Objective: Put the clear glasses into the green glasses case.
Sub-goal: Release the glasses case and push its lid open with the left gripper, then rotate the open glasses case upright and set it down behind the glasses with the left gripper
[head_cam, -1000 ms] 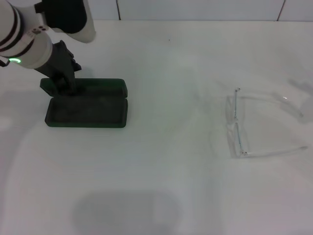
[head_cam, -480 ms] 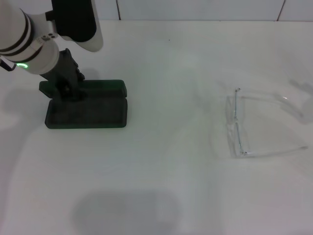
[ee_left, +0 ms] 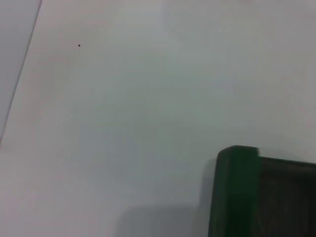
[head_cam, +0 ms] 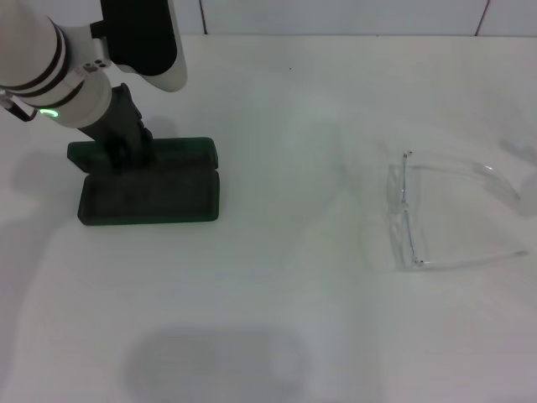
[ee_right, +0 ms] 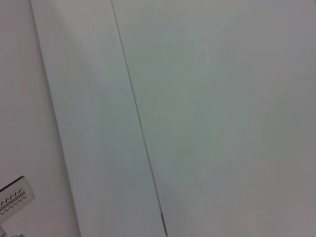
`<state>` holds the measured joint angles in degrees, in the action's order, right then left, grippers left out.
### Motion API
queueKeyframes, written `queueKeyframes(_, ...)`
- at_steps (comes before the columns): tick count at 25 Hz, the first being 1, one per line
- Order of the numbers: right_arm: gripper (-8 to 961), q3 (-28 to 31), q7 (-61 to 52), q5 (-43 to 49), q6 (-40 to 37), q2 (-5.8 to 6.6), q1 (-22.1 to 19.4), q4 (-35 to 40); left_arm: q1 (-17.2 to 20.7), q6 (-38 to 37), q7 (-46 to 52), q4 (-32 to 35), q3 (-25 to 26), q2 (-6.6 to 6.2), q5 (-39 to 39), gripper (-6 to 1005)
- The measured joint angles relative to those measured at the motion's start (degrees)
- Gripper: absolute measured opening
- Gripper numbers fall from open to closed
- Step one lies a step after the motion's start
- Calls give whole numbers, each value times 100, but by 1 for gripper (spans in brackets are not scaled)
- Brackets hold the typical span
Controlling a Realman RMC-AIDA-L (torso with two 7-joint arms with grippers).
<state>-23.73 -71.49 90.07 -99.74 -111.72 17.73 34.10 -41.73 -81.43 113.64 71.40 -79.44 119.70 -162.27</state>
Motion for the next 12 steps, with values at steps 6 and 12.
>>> queueKeyframes(6, 645, 0, 11, -11, -33, -24, -55, 0, 22, -87, 136, 57, -85, 1, -2, 206)
queueKeyframes(12, 644, 0, 31, -15, -107, -31, -106, 0, 388, -364, 272, 942, -423, 11, 50, 206)
